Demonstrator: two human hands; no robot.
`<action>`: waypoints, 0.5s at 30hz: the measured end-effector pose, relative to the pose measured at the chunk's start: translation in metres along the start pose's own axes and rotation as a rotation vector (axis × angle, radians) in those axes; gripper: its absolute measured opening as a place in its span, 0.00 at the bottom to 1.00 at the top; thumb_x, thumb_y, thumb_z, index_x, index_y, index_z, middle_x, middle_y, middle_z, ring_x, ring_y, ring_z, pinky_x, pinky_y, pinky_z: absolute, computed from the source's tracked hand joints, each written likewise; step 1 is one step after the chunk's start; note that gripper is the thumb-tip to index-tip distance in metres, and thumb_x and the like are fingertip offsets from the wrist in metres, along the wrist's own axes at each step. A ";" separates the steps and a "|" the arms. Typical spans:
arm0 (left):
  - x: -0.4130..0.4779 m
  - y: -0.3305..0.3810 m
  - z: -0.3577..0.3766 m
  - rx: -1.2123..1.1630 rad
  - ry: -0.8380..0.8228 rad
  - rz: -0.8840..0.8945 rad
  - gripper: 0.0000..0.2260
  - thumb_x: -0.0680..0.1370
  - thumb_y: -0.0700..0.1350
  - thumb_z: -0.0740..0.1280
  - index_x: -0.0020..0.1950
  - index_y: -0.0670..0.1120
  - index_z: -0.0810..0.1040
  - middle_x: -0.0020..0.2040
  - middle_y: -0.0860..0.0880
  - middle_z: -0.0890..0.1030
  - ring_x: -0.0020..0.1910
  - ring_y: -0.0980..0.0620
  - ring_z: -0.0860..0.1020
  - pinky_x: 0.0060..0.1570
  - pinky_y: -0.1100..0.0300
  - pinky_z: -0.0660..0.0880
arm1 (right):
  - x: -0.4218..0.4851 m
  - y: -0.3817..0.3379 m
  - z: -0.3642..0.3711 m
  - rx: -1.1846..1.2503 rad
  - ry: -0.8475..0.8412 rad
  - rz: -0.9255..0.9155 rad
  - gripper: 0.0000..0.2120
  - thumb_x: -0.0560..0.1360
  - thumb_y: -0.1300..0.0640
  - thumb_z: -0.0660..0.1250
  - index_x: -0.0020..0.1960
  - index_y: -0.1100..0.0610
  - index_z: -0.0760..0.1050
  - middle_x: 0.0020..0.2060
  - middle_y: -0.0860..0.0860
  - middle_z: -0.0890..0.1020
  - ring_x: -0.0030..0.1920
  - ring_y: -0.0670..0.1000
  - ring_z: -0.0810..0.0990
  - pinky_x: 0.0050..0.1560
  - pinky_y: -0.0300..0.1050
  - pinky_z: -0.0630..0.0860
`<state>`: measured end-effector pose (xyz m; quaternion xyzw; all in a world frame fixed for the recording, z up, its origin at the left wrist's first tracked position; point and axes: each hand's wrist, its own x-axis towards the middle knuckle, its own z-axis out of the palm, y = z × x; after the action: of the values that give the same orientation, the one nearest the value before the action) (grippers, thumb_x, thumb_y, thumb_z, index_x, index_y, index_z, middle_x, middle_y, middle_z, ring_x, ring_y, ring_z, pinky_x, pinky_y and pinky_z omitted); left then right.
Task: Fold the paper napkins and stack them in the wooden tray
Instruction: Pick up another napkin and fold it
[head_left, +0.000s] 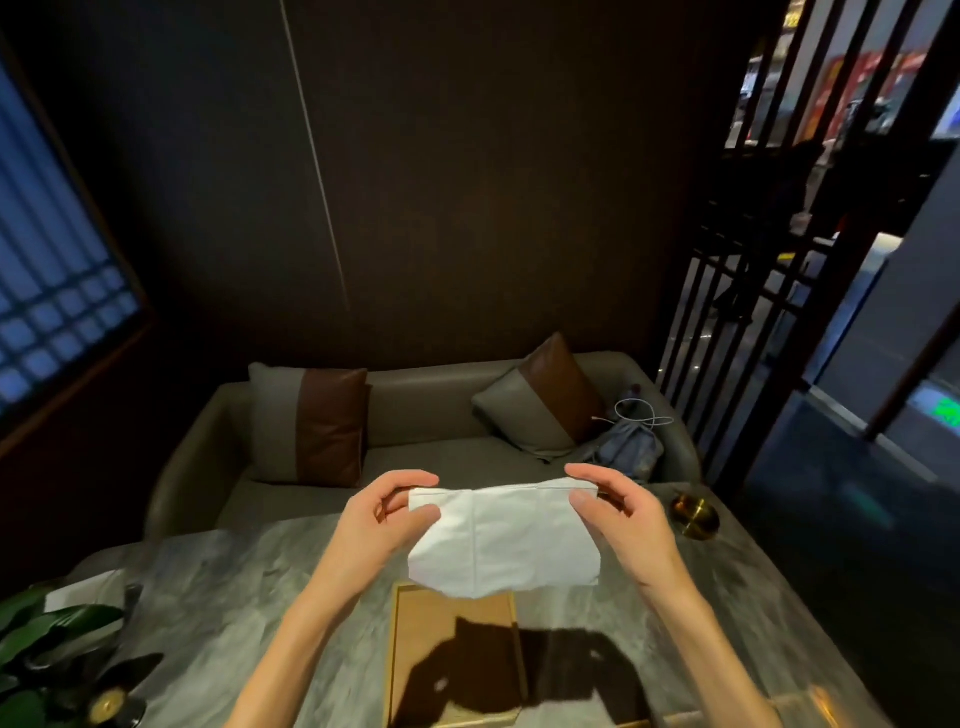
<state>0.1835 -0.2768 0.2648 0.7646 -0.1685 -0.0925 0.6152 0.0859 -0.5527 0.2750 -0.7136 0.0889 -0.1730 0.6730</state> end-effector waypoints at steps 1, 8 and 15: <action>0.000 0.004 0.002 -0.010 0.011 0.018 0.12 0.76 0.50 0.74 0.59 0.58 0.82 0.41 0.43 0.81 0.41 0.49 0.80 0.41 0.61 0.77 | -0.001 -0.002 -0.003 -0.014 -0.003 -0.013 0.13 0.76 0.63 0.72 0.55 0.47 0.83 0.32 0.46 0.83 0.34 0.42 0.76 0.36 0.32 0.74; -0.003 0.019 0.018 -0.311 0.042 0.055 0.25 0.78 0.37 0.71 0.68 0.62 0.77 0.57 0.47 0.86 0.56 0.45 0.85 0.53 0.51 0.83 | -0.005 -0.015 -0.010 0.086 -0.033 -0.070 0.26 0.76 0.69 0.69 0.66 0.43 0.77 0.46 0.47 0.86 0.45 0.49 0.84 0.47 0.39 0.80; -0.006 0.032 0.026 -0.315 0.158 0.217 0.25 0.77 0.33 0.70 0.68 0.57 0.76 0.46 0.50 0.86 0.48 0.52 0.85 0.47 0.64 0.83 | -0.004 -0.023 -0.002 0.188 0.036 -0.267 0.23 0.71 0.72 0.69 0.59 0.49 0.81 0.39 0.45 0.86 0.42 0.42 0.84 0.43 0.37 0.81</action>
<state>0.1644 -0.3042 0.2898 0.6410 -0.1846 0.0091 0.7450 0.0786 -0.5511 0.2978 -0.6499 -0.0114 -0.2812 0.7060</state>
